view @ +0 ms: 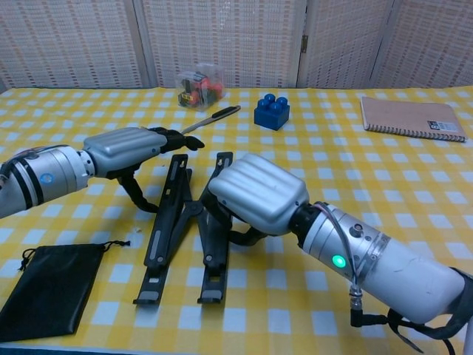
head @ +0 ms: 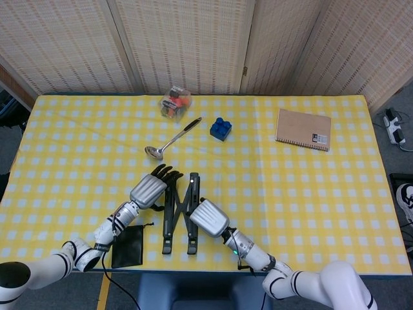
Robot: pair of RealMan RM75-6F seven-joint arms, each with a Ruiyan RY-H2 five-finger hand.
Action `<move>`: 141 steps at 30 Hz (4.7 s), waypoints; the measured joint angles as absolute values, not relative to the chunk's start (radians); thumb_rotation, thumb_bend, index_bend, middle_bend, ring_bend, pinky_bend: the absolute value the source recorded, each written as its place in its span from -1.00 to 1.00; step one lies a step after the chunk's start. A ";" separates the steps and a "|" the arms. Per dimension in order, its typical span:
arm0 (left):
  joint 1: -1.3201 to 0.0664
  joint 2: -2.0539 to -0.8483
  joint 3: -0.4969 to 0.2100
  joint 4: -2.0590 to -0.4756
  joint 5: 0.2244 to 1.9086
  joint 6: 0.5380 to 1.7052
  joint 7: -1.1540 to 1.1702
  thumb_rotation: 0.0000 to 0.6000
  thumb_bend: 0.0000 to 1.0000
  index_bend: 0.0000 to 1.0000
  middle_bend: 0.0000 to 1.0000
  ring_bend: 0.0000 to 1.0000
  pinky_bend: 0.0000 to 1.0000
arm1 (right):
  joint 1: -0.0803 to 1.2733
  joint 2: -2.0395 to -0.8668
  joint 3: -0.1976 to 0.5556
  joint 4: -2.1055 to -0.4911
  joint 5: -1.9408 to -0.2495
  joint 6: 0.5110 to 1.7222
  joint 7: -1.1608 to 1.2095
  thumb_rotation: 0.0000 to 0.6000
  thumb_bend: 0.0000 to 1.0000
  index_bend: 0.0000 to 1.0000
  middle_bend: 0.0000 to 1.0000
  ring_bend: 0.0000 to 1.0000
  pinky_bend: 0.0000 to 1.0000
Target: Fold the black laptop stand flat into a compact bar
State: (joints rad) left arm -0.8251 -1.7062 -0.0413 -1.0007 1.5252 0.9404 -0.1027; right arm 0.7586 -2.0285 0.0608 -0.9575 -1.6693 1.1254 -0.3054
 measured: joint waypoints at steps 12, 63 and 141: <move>-0.789 -1.653 -0.054 -1.034 1.492 0.971 -0.092 1.00 -0.71 -0.85 -0.71 -0.97 -0.99 | 0.758 -1.933 0.049 -1.122 -1.651 1.081 -0.333 1.00 -0.38 -0.29 0.15 0.22 0.24; -0.672 -1.557 -0.065 -1.062 1.460 1.042 -0.221 1.00 -0.71 -0.86 -0.73 -1.00 -1.00 | 1.191 -1.771 0.097 -1.286 -1.326 0.499 -0.695 1.00 -0.39 -0.95 -0.73 -0.78 -0.66; -0.161 -1.200 0.000 -1.666 1.402 1.604 0.191 1.00 -0.63 -0.74 -0.76 -1.00 -1.00 | 0.221 -1.170 -0.100 -1.684 -1.383 1.577 -0.162 1.00 -0.39 -1.00 -0.89 -0.87 -1.00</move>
State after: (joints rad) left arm -0.1612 -1.2003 0.0000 -1.6657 1.4023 1.6037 0.1915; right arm 0.2213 -1.1700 -0.1000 -1.6838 -1.3827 1.5766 -0.1624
